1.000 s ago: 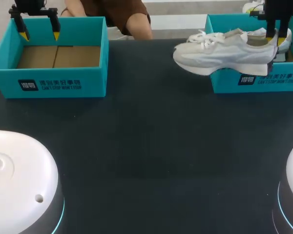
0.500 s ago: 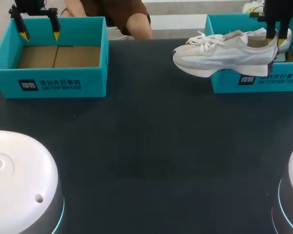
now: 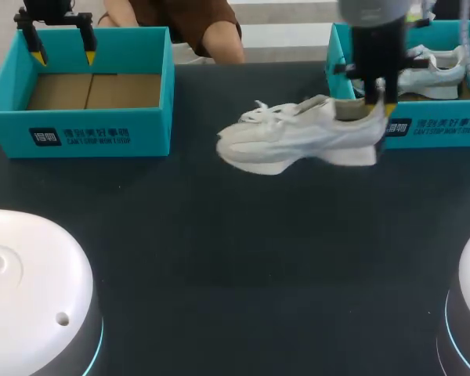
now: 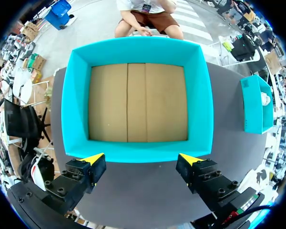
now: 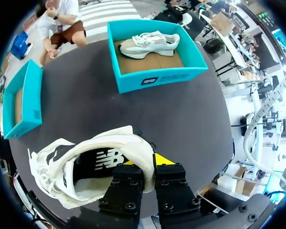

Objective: Take the shoe out of the shoebox, open the shoe tongue, remove and reinsert the insole, then place the shoe into the shoebox

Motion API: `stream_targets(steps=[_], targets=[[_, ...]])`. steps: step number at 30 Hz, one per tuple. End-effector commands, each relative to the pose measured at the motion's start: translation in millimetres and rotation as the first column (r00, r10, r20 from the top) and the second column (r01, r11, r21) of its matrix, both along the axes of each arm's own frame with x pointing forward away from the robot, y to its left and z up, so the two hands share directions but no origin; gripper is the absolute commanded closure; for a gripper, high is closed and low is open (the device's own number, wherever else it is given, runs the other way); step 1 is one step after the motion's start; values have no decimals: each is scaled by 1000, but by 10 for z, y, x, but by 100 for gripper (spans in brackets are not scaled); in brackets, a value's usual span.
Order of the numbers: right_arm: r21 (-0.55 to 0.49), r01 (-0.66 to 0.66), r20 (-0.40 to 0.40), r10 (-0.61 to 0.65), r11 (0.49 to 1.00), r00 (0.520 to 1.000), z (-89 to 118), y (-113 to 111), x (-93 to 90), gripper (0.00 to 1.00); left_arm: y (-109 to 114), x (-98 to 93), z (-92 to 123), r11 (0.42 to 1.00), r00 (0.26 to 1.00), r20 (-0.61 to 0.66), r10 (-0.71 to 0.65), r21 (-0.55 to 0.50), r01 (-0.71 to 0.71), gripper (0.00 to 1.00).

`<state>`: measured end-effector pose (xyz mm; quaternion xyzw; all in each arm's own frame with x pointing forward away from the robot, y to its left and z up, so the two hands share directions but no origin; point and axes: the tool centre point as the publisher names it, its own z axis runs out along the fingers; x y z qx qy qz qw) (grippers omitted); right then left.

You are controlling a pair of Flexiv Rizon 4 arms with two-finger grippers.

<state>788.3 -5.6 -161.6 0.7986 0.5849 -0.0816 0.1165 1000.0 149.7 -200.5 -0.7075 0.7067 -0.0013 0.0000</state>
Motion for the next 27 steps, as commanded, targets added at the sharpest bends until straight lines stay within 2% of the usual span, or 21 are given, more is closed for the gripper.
stream_targets(steps=[1, 6, 11, 15, 27], targets=[[-32, -8, 7, 8, 999, 1000, -102, 346, -210, 100, 1, 0, 2, 1000, 1000, -1, -1, 1, 1, 0], [35, 18, 21, -19, 999, 1000, -193, 601, -432, 100, 1, 0, 2, 1000, 1000, -1, -1, 1, 1, 0], [18, -53, 4, 53, 998, 999, -280, 793, -637, 100, 1, 0, 2, 1000, 1000, -1, -1, 1, 1, 0], [-41, -106, -39, 105, 994, 994, -319, 902, -808, 100, 1, 0, 2, 1000, 1000, -1, -1, 1, 1, 0], [-41, -106, -39, 105, 994, 994, -319, 902, -808, 100, 1, 0, 2, 1000, 1000, -1, -1, 1, 1, 0]])
